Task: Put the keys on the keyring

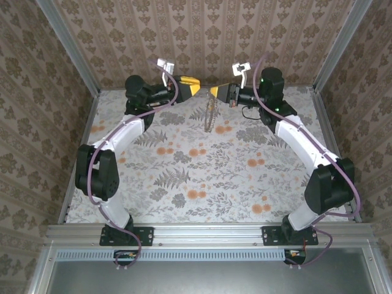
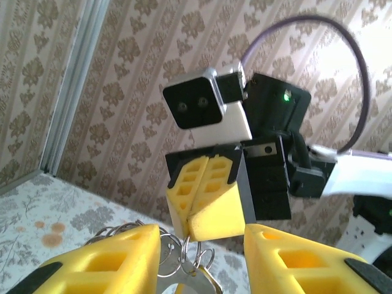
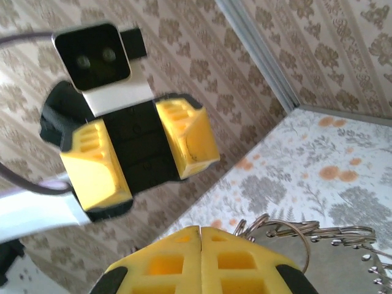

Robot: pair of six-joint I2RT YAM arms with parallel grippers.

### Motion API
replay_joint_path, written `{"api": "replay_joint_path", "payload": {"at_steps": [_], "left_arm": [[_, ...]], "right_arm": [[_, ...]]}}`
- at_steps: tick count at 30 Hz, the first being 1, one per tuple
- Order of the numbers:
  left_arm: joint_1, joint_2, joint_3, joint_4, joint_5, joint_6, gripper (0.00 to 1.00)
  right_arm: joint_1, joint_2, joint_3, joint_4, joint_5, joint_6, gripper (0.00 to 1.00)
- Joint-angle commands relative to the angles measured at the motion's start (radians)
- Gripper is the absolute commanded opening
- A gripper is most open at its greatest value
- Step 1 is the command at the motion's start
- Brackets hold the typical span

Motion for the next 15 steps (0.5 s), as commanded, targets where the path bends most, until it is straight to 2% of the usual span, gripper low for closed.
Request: {"api": "replay_joint_path", "payload": {"at_steps": [1, 4, 8, 9, 15], "left_arm": [[0.011, -0.047, 0.076, -0.251, 0.122, 0.187, 0.41], [0.002, -0.058, 0.137, -0.542, 0.173, 0.395, 0.41], [-0.026, -0.057, 0.266, -1.006, 0.197, 0.765, 0.39], [-0.031, -0.054, 0.282, -1.061, 0.200, 0.800, 0.39], [-0.040, -0.040, 0.283, -1.003, 0.199, 0.750, 0.39]], "right_arm": [[-0.015, 0.022, 0.117, -0.257, -0.096, -0.229, 0.00], [-0.030, 0.047, 0.171, -0.333, -0.148, -0.285, 0.00], [-0.037, 0.068, 0.223, -0.392, -0.198, -0.322, 0.00], [-0.038, 0.070, 0.232, -0.400, -0.200, -0.327, 0.00], [-0.037, 0.075, 0.226, -0.380, -0.197, -0.309, 0.00]]}}
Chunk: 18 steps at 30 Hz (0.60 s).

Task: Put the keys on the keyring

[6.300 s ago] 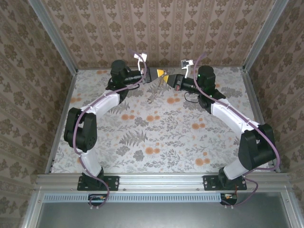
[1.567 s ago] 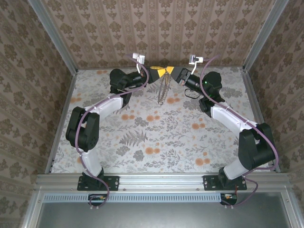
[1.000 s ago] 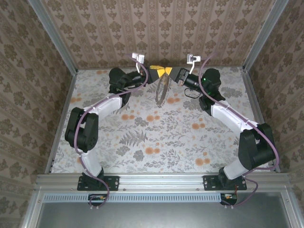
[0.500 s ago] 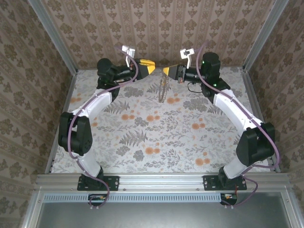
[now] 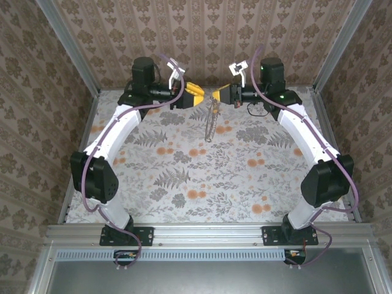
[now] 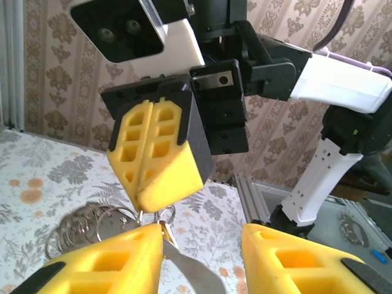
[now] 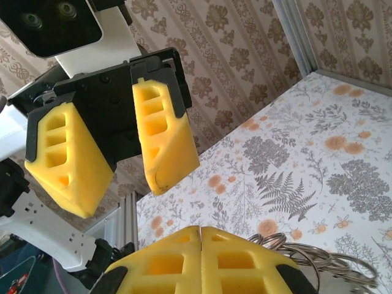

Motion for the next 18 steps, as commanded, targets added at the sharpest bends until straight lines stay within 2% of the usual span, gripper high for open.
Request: {"api": "replay_joint_path", "payload": {"at_steps": [1, 9, 18], "left_arm": [[-0.009, -0.010, 0.034, -0.078, 0.035, 0.072, 0.39], [-0.037, 0.030, 0.047, -0.056, 0.012, 0.049, 0.39], [-0.042, 0.062, 0.048, 0.007, -0.008, 0.002, 0.39]], "right_arm": [[-0.002, 0.007, 0.033, 0.006, -0.041, -0.010, 0.00], [-0.002, 0.004, -0.010, 0.103, -0.041, 0.054, 0.00], [-0.001, 0.001, -0.033, 0.135, -0.048, 0.072, 0.00]]}}
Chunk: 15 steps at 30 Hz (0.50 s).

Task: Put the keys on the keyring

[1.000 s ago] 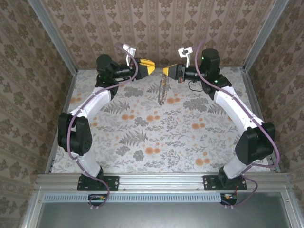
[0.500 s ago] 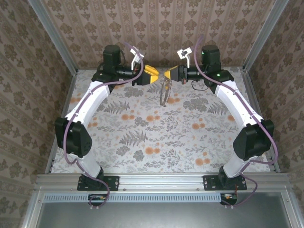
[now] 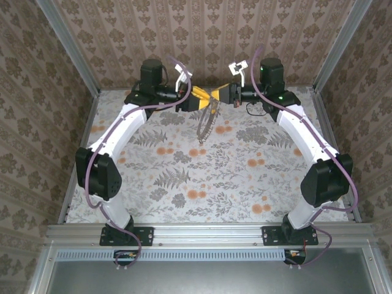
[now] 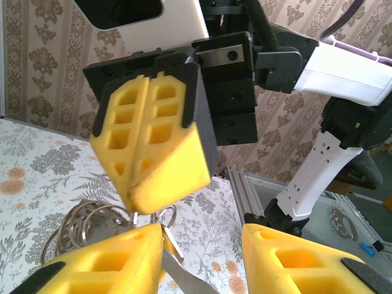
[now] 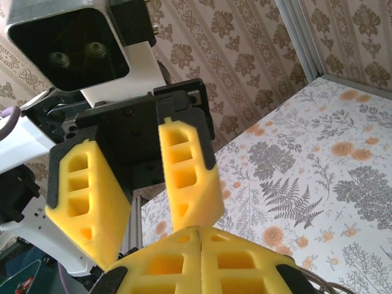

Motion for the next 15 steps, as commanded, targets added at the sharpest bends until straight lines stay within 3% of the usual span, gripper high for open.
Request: {"api": "replay_joint_path", "payload": {"at_steps": [1, 15], "left_arm": [[-0.002, 0.015, 0.028, 0.047, -0.001, -0.024, 0.39], [0.024, 0.019, -0.005, 0.154, -0.045, -0.097, 0.38]], "right_arm": [[-0.001, -0.001, -0.006, 0.053, -0.036, 0.016, 0.00], [-0.001, -0.001, -0.019, 0.059, -0.036, 0.017, 0.00]]}}
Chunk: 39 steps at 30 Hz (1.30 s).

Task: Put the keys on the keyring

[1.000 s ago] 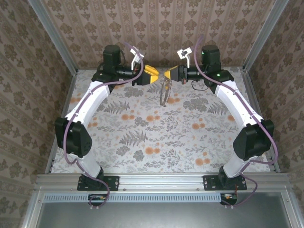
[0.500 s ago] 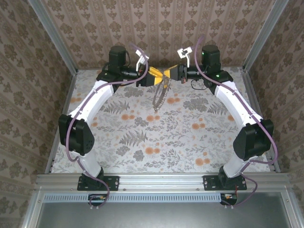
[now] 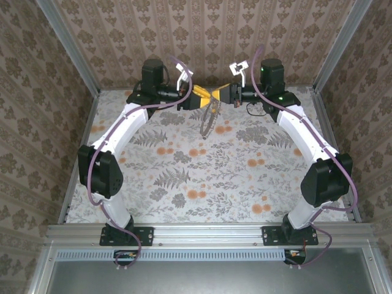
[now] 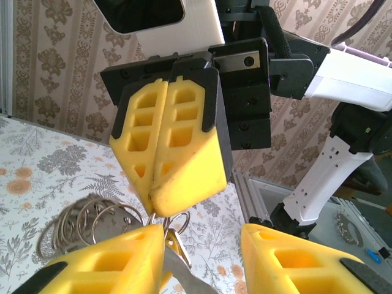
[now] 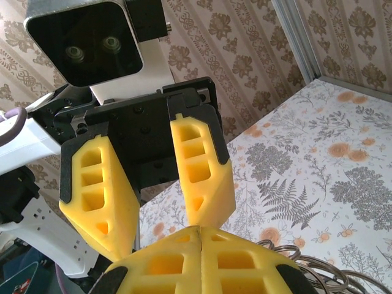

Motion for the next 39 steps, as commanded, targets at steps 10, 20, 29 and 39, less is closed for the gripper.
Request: {"api": "replay_joint_path", "payload": {"at_steps": [10, 20, 29, 39], "left_arm": [[0.043, -0.028, -0.037, 0.155, -0.035, -0.093, 0.39], [0.000, 0.018, 0.010, 0.118, -0.024, -0.079, 0.39], [-0.012, 0.035, 0.024, 0.106, -0.022, -0.072, 0.38], [-0.014, 0.046, 0.019, 0.082, -0.011, -0.056, 0.36]], "right_arm": [[0.001, 0.003, -0.012, 0.065, -0.039, 0.035, 0.00], [0.005, 0.008, -0.006, 0.078, -0.040, 0.049, 0.00], [0.006, 0.011, -0.009, 0.082, -0.039, 0.049, 0.00], [0.005, 0.012, -0.012, 0.082, -0.031, 0.047, 0.00]]}}
